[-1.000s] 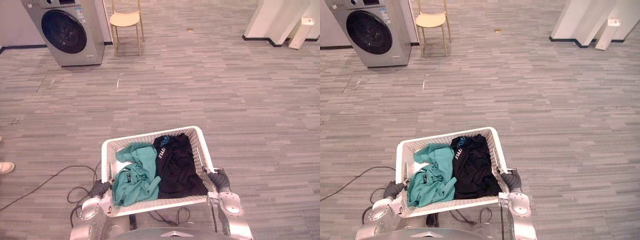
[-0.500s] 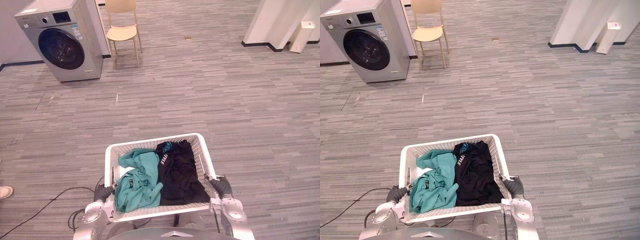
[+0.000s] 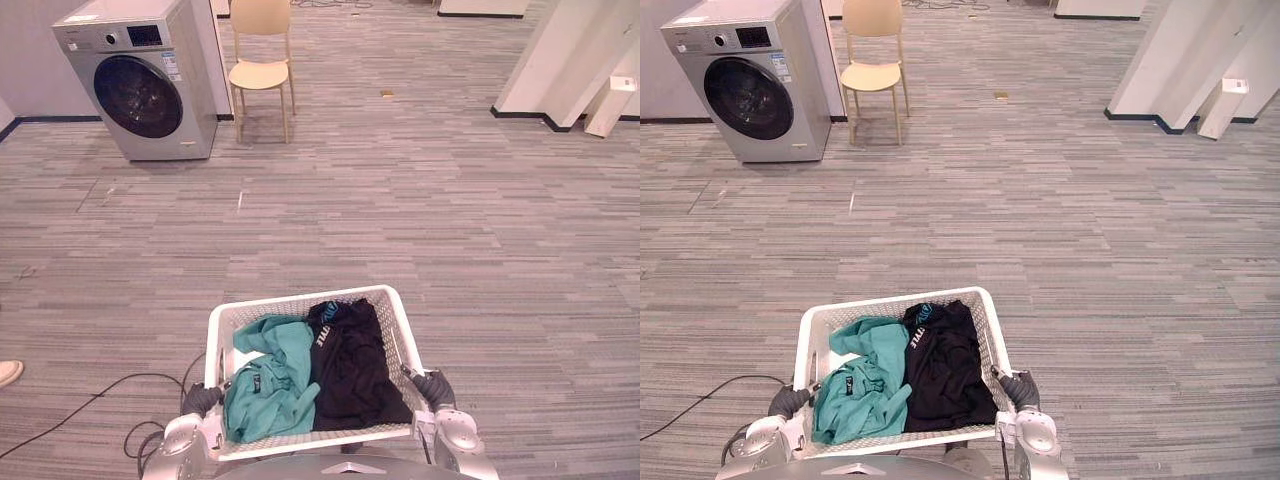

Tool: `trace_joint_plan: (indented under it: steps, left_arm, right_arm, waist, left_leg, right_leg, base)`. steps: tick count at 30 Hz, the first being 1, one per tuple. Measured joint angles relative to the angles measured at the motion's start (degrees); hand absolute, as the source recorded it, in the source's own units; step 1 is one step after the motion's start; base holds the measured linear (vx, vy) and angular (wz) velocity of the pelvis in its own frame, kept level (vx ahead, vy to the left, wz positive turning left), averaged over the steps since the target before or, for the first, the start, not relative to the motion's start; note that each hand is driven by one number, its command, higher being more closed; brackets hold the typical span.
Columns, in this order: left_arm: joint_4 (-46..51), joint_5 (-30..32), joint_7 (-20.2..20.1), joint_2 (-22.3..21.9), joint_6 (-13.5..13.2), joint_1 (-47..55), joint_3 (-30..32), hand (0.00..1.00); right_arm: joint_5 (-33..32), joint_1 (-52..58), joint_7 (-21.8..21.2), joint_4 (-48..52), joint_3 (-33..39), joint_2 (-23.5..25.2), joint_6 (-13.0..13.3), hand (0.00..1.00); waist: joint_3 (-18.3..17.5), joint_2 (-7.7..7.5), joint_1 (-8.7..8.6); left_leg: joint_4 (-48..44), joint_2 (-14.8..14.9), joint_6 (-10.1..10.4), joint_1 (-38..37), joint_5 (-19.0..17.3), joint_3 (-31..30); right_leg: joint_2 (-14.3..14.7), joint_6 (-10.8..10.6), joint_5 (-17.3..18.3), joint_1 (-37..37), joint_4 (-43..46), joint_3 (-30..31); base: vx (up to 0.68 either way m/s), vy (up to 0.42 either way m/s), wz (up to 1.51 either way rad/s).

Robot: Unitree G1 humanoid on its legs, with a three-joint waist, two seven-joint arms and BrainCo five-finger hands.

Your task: Pick up the laundry basket with both hands and put the clothes into the washing machine.

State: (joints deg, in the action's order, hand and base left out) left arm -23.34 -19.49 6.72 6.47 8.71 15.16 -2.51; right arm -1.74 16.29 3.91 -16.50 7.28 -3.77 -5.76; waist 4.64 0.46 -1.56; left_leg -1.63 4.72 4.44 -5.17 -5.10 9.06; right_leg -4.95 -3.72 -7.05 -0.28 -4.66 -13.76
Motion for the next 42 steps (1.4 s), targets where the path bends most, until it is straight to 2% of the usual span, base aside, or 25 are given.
trace_joint_plan:
  steps: [5, 9, 11, 13, 14, 17, 18, 20, 21, 22, 24, 25, 26, 27, 28, 29, 31, 34, 35, 37, 38, 39, 40, 41, 42]
  left_arm:
    - [-2.99, 0.04, -0.14, 0.93, 0.18, -2.16, -0.45, 1.00]
    - [-3.62, -0.02, -0.16, 0.65, 0.16, -2.50, -0.48, 1.00]
    - [-0.73, -0.28, -0.57, 0.29, -0.79, -3.54, 0.09, 1.00]
    - [-0.01, -1.52, -0.54, -0.30, -1.73, -3.60, 0.36, 1.00]
    - [0.35, -2.00, -0.52, -1.15, -2.34, -3.56, 0.39, 1.00]
    - [1.33, -2.22, -0.43, -2.96, -2.81, -3.69, 0.59, 1.00]
    - [1.43, -2.22, -0.42, -3.38, -2.76, -3.61, 0.99, 1.00]
    - [1.50, -2.22, -0.14, -4.64, -2.56, -3.57, 1.74, 1.00]
    - [1.69, -2.22, 0.28, -5.36, -2.57, -3.66, 1.76, 1.00]
    - [1.82, -2.22, 0.70, -5.20, -2.56, -3.85, 1.85, 1.00]
    - [2.33, -2.27, 0.94, -4.45, -2.53, -4.13, 2.21, 1.00]
    - [2.08, -2.50, 1.18, -4.17, -2.44, -4.35, 2.47, 1.00]
    - [1.95, -2.50, 1.29, -3.98, -1.87, -4.58, 2.44, 1.00]
    - [1.87, -2.48, 1.28, -3.16, -0.89, -4.43, 2.27, 1.00]
    - [1.81, -2.31, 1.25, -1.69, -0.26, -4.32, 2.03, 1.00]
    - [1.72, -2.27, 1.25, -0.78, 0.04, -4.29, 1.59, 1.00]
    - [1.50, -2.06, 1.14, 0.81, 0.32, -3.97, 0.95, 1.00]
    - [2.51, -2.19, 1.26, 1.56, -0.36, -6.01, 0.62, 1.00]
    - [2.44, -2.19, 1.33, 1.70, -0.36, -7.47, 0.21, 1.00]
    - [2.44, -2.19, 1.23, 2.04, -0.37, -9.17, -0.40, 1.00]
    - [2.44, -2.17, 1.22, 2.12, -0.37, -9.94, -1.01, 1.00]
    - [2.37, -2.13, 1.21, 2.05, -0.40, -9.87, -1.31, 1.00]
    - [2.22, -2.13, 1.36, 1.54, -0.40, -9.59, -1.31, 1.00]
    - [2.16, -1.68, 1.36, 0.35, -0.36, -9.26, -1.11, 1.00]
    - [2.42, -1.16, 1.35, -0.74, -0.32, -8.67, -1.04, 1.00]
  right_arm:
    - [-2.94, 0.20, -0.08, -1.04, 0.16, 0.36, -0.09, 1.00]
    - [-4.94, 0.36, -0.05, -0.76, 0.27, -0.08, -0.05, 1.00]
    - [-5.84, -1.25, 0.16, 0.61, 0.41, -0.97, 0.58, 1.00]
    - [-5.77, -3.02, 0.15, 1.71, 0.38, -1.70, 0.53, 1.00]
    - [-5.73, -4.46, 0.13, 2.26, 0.39, -2.97, 0.56, 1.00]
    - [-5.57, -6.74, 0.14, 2.10, 1.02, -4.48, 0.41, 1.00]
    - [-5.48, -7.16, 0.14, 2.06, 0.91, -4.77, 0.36, 1.00]
    - [-4.58, -7.97, 0.16, 2.00, 0.87, -5.47, 0.31, 1.00]
    - [-4.55, -8.53, 0.22, 1.98, 0.87, -6.12, 0.30, 1.00]
    - [-4.38, -9.28, 0.38, 1.81, 0.62, -5.98, 0.24, 1.00]
    - [-4.37, -9.68, 0.44, 1.68, 0.05, -5.14, 0.31, 1.00]
    - [-4.25, -9.08, 0.41, 1.81, 0.07, -4.55, 0.42, 1.00]
    - [-3.72, -9.13, 0.42, 1.38, 0.10, -4.27, 0.35, 1.00]
    - [-3.00, -8.53, 0.41, 0.66, 0.16, -3.79, 0.25, 1.00]
    - [-2.85, -7.78, 0.40, -0.44, 0.15, -2.24, 0.25, 1.00]
    - [-2.83, -7.16, 0.41, -0.58, 0.14, -1.58, 0.24, 1.00]
    - [-2.86, -5.83, 0.36, -0.37, 0.09, -0.22, 0.34, 1.00]
    - [-2.97, -5.53, 0.35, 2.57, 0.34, 0.89, 1.54, 1.00]
    - [-3.21, -5.84, 0.41, 3.18, 1.02, 1.07, 1.55, 1.00]
    - [-3.68, -5.98, 0.49, 4.73, 2.16, 1.30, 1.53, 1.00]
    - [-4.47, -5.71, 0.54, 4.80, 2.92, 1.51, 1.64, 1.00]
    - [-4.58, -5.03, 0.56, 4.81, 2.87, 1.53, 1.66, 1.00]
    - [-4.56, -5.25, 0.59, 4.74, 2.66, 1.25, 1.56, 1.00]
    - [-4.51, -5.64, 0.57, 4.75, 2.54, 0.26, 1.36, 1.00]
    - [-4.53, -5.15, 0.51, 5.61, 2.95, -0.71, 0.44, 1.00]
  waist:
    - [0.13, 0.04, -0.51]
    - [2.76, 1.76, -0.21]
    - [5.24, 1.93, 0.92]
    - [6.22, 1.59, 1.62]
    - [6.14, 1.79, 1.97]
    - [6.23, 2.08, 2.19]
    - [6.18, 2.29, 2.51]
    - [6.05, 3.53, 3.32]
    - [6.08, 4.62, 3.63]
    - [6.00, 3.87, 4.05]
    - [5.39, 0.51, 4.11]
    - [5.19, -1.31, 3.49]
    - [5.46, -1.64, 3.07]
    - [6.13, -2.09, 2.16]
    - [7.27, -1.98, 0.78]
    - [7.99, -1.78, 0.71]
    - [9.08, -0.63, 0.64]
    - [9.66, -0.37, -0.87]
    - [10.18, 0.17, -1.30]
    - [10.32, 0.44, -2.16]
    - [10.10, -0.08, -2.44]
    - [9.91, -0.89, -2.58]
    - [9.78, -0.61, -2.87]
    - [9.39, 0.98, -2.89]
    - [9.08, 3.63, -3.37]
  left_leg:
    - [-1.43, 0.50, 0.10, 2.70, -0.59, -0.43]
    - [-15.06, 4.03, -1.18, 6.85, -7.06, -1.91]
    - [-36.77, 5.80, -5.39, 15.55, -4.51, -1.18]
    - [-43.98, 6.10, -3.80, 19.00, -0.76, -1.08]
    - [-44.74, 5.65, -2.90, 20.97, -2.44, -0.56]
    - [-29.49, 4.28, -0.67, 24.08, -4.06, -0.21]
    - [-18.64, 4.14, 1.82, 24.10, -1.70, -2.32]
    - [-5.89, 5.36, 4.29, 23.98, 2.38, -4.73]
    - [-5.23, 6.65, 3.88, 24.39, 3.14, -4.35]
    - [-9.21, 5.74, 2.95, 25.45, 7.98, -4.10]
    - [-15.27, 2.01, 0.81, 26.14, 3.37, -1.80]
    - [-19.73, -0.77, -0.58, 26.27, -2.07, -0.30]
    - [-22.71, -2.66, -2.27, 25.21, -5.28, 0.47]
    - [-22.82, -4.57, -3.73, 21.50, -7.42, 0.78]
    - [-22.79, -5.31, -5.66, 16.91, -9.51, 0.00]
    - [-22.26, -5.36, -6.47, 14.30, -10.76, -0.14]
    - [-18.74, -5.45, -7.36, 7.35, -11.59, -0.26]
    - [-12.93, -6.60, -7.41, -0.20, -11.61, -0.39]
    - [-10.78, -6.48, -7.37, -3.50, -11.59, -1.20]
    - [-6.86, -5.98, -7.01, -8.32, -11.52, -1.40]
    - [-4.04, -6.06, -5.51, -11.70, -11.85, -1.44]
    - [-3.49, -6.06, -3.23, -14.75, -12.63, -1.75]
    - [-4.54, -5.31, -2.89, -15.83, -12.80, -2.24]
    - [-8.37, -3.47, -2.65, -15.54, -12.75, -2.78]
    - [-22.10, 0.33, -1.95, -10.88, -10.97, -3.72]
  right_leg:
    - [0.35, 0.11, 1.39, -2.37, 1.13, -0.20]
    - [2.06, 1.36, 8.79, -3.43, 9.80, -0.32]
    - [1.54, 2.02, 12.02, -2.46, 13.77, -0.56]
    - [0.49, 2.20, 12.88, -1.10, 13.75, 0.15]
    - [-0.97, 1.81, 13.19, -0.90, 13.54, 0.25]
    - [-3.64, 0.59, 14.19, -1.06, 13.00, 0.24]
    - [-3.98, -0.39, 14.83, -0.87, 12.83, 0.34]
    - [-3.60, -2.49, 16.18, -0.33, 12.74, 0.65]
    - [-3.45, -4.46, 17.71, 0.68, 13.38, 1.25]
    - [-5.54, -6.45, 20.03, 0.98, 15.44, 2.67]
    - [-10.18, -7.74, 22.00, 1.24, 16.53, 4.08]
    - [-13.26, -6.69, 21.52, -0.07, 23.09, 5.80]
    - [-16.42, -2.98, 18.08, -5.54, 36.71, 7.58]
    - [-18.72, 3.67, 11.41, -10.17, 49.98, 9.61]
    - [-16.96, 2.75, 10.87, -12.91, 61.75, 11.98]
    - [-15.19, 1.50, 12.06, -14.09, 66.13, 12.72]
    - [-10.47, 1.51, 16.21, -17.85, 70.69, 10.64]
    - [-9.17, 1.53, 20.02, -24.06, 63.75, 1.83]
    - [-8.02, 1.57, 19.98, -25.03, 54.90, -1.16]
    - [-6.38, 1.33, 15.10, -25.19, 35.05, -4.30]
    - [-5.18, 1.16, 10.05, -24.91, 23.49, -4.47]
    - [-4.08, 3.46, 4.01, -25.30, 19.93, -2.56]
    - [-3.36, 5.42, 0.35, -25.25, 22.16, -0.61]
    - [-1.83, 6.86, 1.81, -25.84, 26.76, 0.16]
    - [-0.51, 7.05, 7.73, -24.39, 31.13, -2.71]
  base:
    - [-0.01, -0.016, 0.04]
    - [0.04, -0.042, 0.23]
    - [0.09, -0.045, 0.18]
    - [0.11, 0.003, -0.08]
    - [0.20, 0.071, 0.03]
    - [0.21, 0.107, 0.07]
    - [0.26, 0.166, -0.03]
    - [0.36, 0.270, -0.19]
    - [0.53, 0.445, -0.40]
    - [0.48, 0.426, -0.35]
    - [0.42, 0.317, -0.21]
    - [0.52, 0.354, -0.07]
    - [0.59, 0.423, 0.08]
    - [0.59, 0.421, 0.36]
    - [0.52, 0.290, 0.36]
    - [0.55, 0.218, 0.23]
    - [0.61, 0.176, 0.03]
    - [0.53, 0.078, 0.22]
    - [0.70, 0.026, 0.37]
    - [0.73, -0.015, 0.47]
    - [0.77, -0.087, 0.41]
    - [0.78, -0.108, 0.32]
    - [0.79, -0.150, 0.07]
    - [0.79, -0.168, 0.06]
    - [0.95, -0.215, 0.13]
